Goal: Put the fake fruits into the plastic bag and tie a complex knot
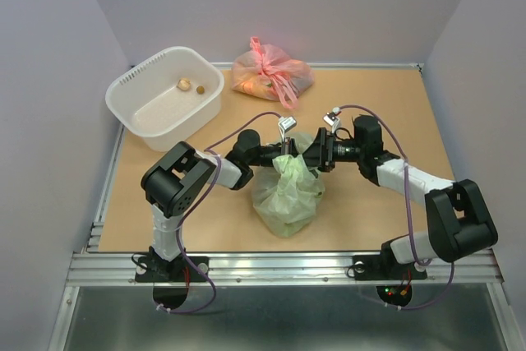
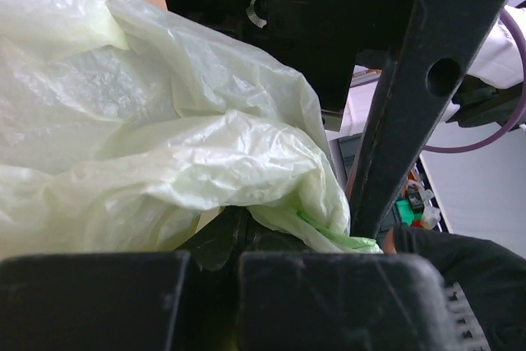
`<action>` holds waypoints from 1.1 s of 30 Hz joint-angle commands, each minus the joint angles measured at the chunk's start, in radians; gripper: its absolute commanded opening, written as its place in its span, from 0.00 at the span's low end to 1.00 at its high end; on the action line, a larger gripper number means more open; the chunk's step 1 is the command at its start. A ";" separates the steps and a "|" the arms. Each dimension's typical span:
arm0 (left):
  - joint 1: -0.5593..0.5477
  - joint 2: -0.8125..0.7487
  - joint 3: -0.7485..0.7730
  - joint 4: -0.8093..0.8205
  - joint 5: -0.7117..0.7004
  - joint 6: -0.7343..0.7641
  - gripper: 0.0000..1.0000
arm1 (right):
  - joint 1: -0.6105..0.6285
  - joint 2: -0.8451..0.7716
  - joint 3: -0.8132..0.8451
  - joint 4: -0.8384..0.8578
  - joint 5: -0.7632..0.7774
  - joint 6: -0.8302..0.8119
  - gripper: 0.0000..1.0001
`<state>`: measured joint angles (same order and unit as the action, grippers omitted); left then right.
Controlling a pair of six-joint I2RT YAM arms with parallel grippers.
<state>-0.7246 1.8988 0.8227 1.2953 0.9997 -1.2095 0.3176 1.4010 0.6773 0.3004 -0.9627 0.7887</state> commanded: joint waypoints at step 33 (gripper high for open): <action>-0.068 0.057 0.073 0.203 0.000 0.028 0.00 | -0.080 -0.306 0.176 -0.638 -0.025 -0.411 1.00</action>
<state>-0.7849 1.9888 0.8749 1.3193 1.0077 -1.1793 0.2508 1.1324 0.7624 -0.2443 -0.9173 0.4206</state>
